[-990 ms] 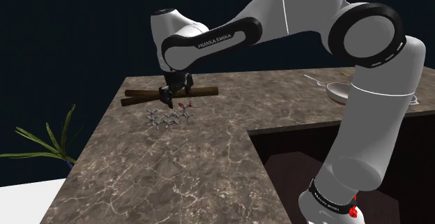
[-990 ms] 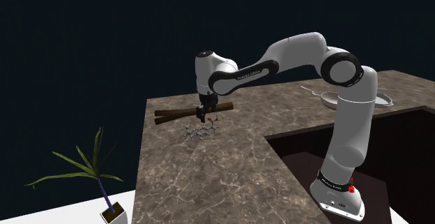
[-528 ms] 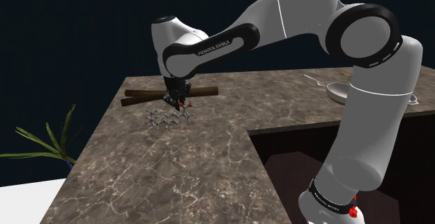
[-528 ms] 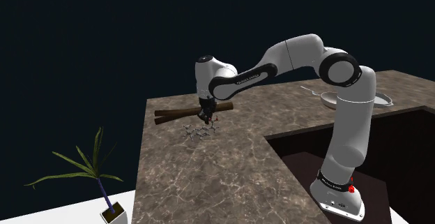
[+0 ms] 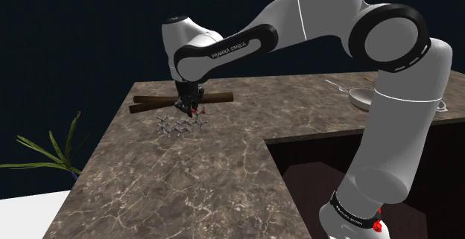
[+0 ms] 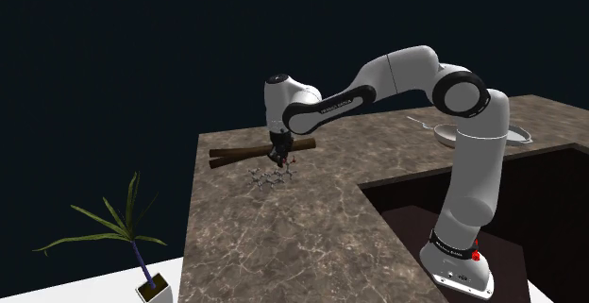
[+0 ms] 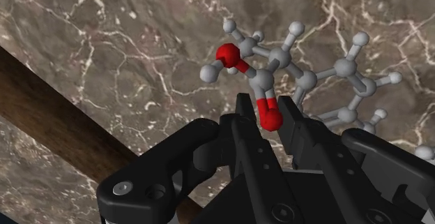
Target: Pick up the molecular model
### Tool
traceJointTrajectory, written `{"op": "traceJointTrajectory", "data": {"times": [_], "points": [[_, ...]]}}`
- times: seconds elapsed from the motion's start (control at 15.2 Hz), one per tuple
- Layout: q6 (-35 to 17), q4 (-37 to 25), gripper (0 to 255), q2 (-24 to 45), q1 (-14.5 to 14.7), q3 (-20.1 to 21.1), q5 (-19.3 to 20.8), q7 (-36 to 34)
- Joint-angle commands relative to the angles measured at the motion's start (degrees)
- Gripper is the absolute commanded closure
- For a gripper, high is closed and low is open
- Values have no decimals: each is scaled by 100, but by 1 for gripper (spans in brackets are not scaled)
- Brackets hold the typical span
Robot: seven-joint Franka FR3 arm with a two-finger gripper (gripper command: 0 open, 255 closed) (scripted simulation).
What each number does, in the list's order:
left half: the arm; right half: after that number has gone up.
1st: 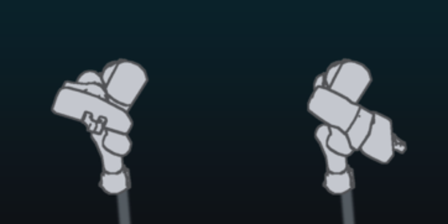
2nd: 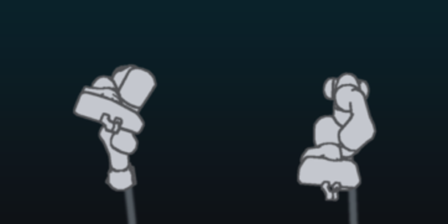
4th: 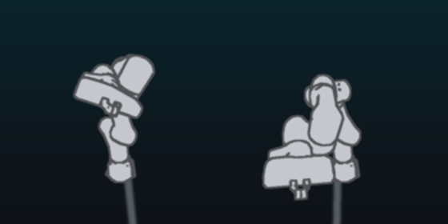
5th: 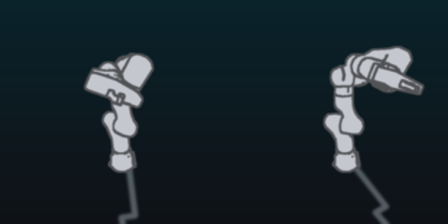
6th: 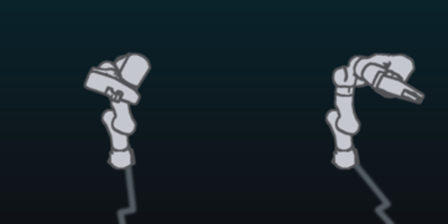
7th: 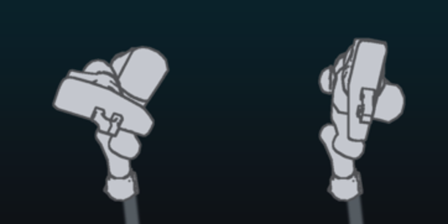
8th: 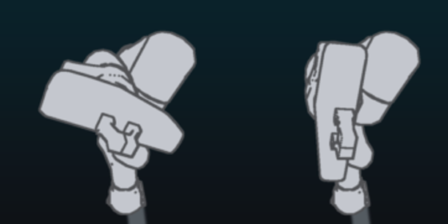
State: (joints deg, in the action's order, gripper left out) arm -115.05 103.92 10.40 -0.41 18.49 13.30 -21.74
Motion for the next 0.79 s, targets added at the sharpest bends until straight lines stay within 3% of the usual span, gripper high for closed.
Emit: {"op": "traceJointTrajectory", "data": {"times": [0.0, 0.73], "points": [[107, -84, 255, -28, 2, 5, -20, 22], [897, -764, 255, -158, 12, 30, -123, 180]]}}
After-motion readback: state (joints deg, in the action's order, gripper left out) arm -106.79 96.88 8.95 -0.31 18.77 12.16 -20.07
